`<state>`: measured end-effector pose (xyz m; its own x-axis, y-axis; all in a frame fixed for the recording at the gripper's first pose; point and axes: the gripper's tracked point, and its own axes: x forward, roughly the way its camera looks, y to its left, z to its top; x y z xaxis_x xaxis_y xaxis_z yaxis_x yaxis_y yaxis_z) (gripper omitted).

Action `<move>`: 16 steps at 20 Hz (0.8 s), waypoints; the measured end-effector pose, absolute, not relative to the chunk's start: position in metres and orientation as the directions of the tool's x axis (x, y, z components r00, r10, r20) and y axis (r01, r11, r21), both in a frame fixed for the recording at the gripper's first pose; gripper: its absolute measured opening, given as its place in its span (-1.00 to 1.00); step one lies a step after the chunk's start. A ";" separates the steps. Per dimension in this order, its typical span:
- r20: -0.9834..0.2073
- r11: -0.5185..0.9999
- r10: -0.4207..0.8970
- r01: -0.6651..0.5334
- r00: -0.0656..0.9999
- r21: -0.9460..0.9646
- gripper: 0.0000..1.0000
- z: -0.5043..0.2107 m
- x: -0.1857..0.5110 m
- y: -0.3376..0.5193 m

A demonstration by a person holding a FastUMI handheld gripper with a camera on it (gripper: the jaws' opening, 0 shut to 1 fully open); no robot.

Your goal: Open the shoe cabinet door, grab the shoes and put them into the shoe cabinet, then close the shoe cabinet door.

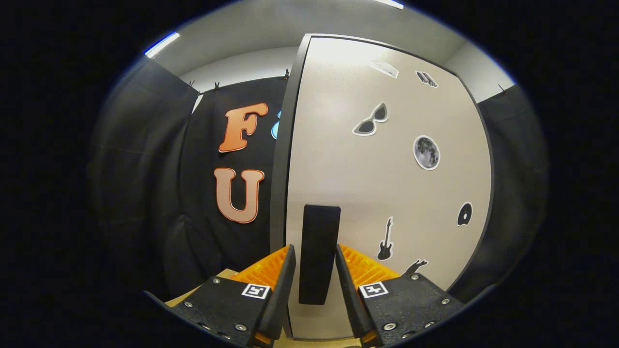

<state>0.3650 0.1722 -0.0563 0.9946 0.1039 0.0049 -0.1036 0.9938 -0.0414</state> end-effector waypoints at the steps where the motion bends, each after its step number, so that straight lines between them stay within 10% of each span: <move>1: 0.002 0.996 0.081 -0.081 0.997 -0.047 -0.03 -0.058 0.367 0.170; 16: -0.137 0.998 0.017 -0.009 0.990 0.054 -0.57 -0.062 0.356 0.167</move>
